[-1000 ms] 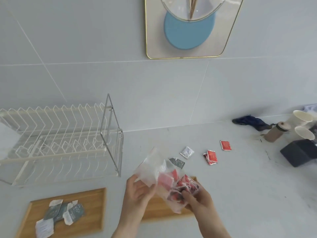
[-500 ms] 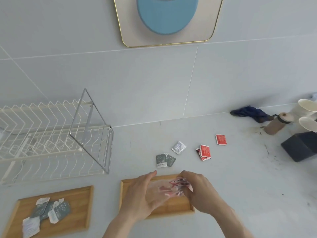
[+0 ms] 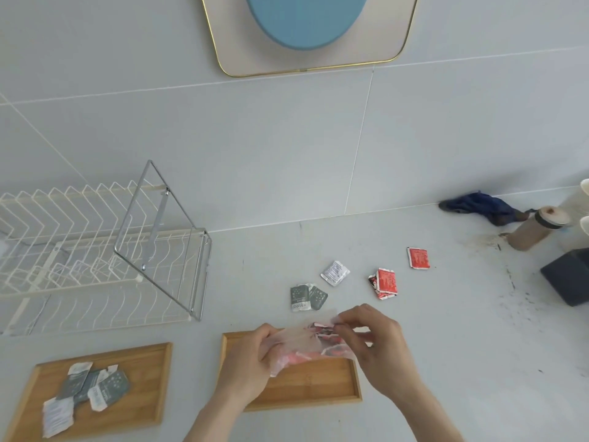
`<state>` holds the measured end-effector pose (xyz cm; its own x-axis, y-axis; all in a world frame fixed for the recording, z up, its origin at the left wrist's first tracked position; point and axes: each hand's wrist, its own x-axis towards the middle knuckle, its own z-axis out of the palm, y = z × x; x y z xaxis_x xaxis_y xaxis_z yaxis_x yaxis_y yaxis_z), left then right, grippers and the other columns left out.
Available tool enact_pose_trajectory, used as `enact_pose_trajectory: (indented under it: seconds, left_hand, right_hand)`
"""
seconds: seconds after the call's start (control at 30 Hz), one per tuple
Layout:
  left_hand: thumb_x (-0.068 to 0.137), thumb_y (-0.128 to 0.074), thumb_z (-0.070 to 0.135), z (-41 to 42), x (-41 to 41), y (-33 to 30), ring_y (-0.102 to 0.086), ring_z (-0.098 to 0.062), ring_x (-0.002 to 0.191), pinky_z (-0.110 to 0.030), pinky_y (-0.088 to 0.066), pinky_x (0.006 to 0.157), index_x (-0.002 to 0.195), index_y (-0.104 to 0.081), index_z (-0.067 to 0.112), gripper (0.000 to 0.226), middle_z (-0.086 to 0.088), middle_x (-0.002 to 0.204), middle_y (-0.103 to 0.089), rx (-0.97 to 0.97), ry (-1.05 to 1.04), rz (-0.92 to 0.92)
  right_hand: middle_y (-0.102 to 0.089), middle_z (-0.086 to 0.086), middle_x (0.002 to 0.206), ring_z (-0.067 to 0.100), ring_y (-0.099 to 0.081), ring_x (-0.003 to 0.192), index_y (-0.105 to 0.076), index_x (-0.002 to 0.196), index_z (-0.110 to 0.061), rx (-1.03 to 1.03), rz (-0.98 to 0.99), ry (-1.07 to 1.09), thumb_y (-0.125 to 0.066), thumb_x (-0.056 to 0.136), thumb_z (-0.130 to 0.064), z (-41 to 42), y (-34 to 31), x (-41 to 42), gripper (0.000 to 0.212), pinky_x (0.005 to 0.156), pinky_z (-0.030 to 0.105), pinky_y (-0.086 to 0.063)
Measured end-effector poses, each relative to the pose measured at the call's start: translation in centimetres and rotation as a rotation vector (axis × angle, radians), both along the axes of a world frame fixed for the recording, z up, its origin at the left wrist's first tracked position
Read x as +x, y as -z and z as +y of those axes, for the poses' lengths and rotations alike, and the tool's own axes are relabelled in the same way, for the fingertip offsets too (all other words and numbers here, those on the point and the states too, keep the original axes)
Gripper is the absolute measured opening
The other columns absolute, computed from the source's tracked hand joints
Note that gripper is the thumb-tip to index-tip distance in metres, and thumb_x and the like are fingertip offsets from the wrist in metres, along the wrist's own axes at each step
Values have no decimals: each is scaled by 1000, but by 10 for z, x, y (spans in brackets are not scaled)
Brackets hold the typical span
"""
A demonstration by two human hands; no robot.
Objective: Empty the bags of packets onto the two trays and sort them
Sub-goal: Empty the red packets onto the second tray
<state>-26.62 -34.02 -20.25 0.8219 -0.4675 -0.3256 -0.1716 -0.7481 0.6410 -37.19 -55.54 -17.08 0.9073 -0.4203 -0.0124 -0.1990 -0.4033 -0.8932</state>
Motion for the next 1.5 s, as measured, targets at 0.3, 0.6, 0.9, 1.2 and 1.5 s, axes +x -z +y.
enact_pose_trajectory:
  seconds: [0.3, 0.6, 0.9, 1.2, 1.5]
  left_hand:
    - [92, -62, 32, -7, 0, 3, -64, 6, 85, -17, -48, 73, 94, -59, 38, 6, 23, 87, -71, 22, 73, -12]
    - [96, -55, 25, -12, -1, 6, -67, -7, 76, -36, -53, 72, 87, -60, 34, 13, 11, 78, -72, -91, 23, 40]
    - [98, -60, 17, -6, 3, 4, -68, 6, 83, -13, -48, 72, 90, -62, 21, 9, 9, 81, -74, -138, -46, 84]
    - [96, -57, 30, -4, -4, 1, -68, -2, 87, -32, -54, 80, 75, -47, 42, 27, 15, 86, -73, -44, -39, 35]
    - [97, -59, 30, -7, -7, -11, -66, 9, 90, -22, -51, 78, 81, -53, 34, 17, 26, 88, -73, -95, -60, 3]
  right_hand:
    - [-67, -10, 75, 8, -65, 68, -74, 82, -27, -193, -55, -72, -75, 86, -17, 5, -6, 5, 10, 62, 32, -55]
    - [-72, -16, 107, 5, -68, 96, -61, 117, -43, 87, 398, -169, -88, 61, -40, -6, 32, -5, 62, 85, 32, -58]
    - [-75, -13, 84, 9, -71, 86, -75, 85, -26, -9, 78, 6, -67, 88, 0, -5, 4, -5, 27, 81, 16, -53]
    - [-74, -12, 88, 5, -72, 90, -74, 93, -26, -116, -91, -7, -74, 84, 1, 4, -25, -2, 28, 77, 17, -53]
    - [-72, -19, 87, 1, -70, 85, -75, 92, -21, -166, -185, 32, -76, 82, 5, 5, -47, -3, 28, 73, 5, -47]
